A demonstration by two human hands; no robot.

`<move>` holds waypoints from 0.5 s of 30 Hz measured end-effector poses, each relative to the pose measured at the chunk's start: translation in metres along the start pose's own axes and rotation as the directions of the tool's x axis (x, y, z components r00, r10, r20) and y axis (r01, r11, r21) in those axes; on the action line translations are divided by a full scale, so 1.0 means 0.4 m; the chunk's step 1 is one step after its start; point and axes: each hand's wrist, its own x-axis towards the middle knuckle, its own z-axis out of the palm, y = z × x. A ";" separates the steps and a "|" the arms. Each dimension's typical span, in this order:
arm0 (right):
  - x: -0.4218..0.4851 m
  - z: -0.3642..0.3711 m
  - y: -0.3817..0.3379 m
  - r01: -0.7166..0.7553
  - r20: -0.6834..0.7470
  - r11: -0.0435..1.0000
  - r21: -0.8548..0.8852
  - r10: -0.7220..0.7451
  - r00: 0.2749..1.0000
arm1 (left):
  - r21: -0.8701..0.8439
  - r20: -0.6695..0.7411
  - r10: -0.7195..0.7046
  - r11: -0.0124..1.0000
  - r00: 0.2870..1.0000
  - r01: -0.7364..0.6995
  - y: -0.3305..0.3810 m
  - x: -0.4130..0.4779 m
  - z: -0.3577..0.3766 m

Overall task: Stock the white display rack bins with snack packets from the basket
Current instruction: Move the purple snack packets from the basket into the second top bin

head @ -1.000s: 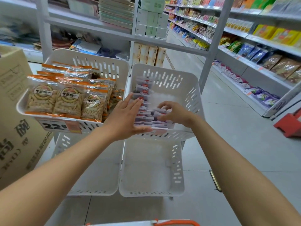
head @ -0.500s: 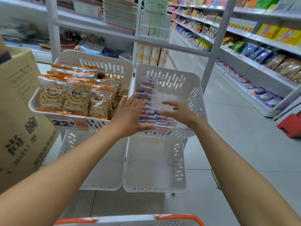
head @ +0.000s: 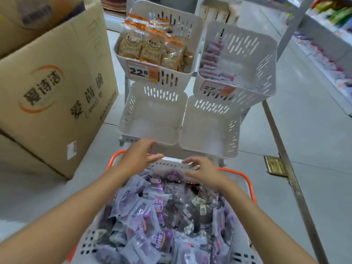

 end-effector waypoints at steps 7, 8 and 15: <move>-0.007 0.293 0.057 -0.102 0.176 0.995 -0.006 0.102 0.979 | -0.116 -0.005 -0.199 0.974 0.980 0.197 -0.125 -0.186 0.034; -0.013 0.302 0.053 -0.080 0.157 0.995 -0.052 0.087 0.984 | -0.136 -0.010 -0.190 0.973 0.982 0.187 -0.128 -0.194 0.041; -0.059 0.147 -0.074 0.113 -0.030 0.964 0.241 -0.109 0.994 | -0.345 0.272 -0.137 0.910 0.952 0.230 -0.040 -0.197 0.050</move>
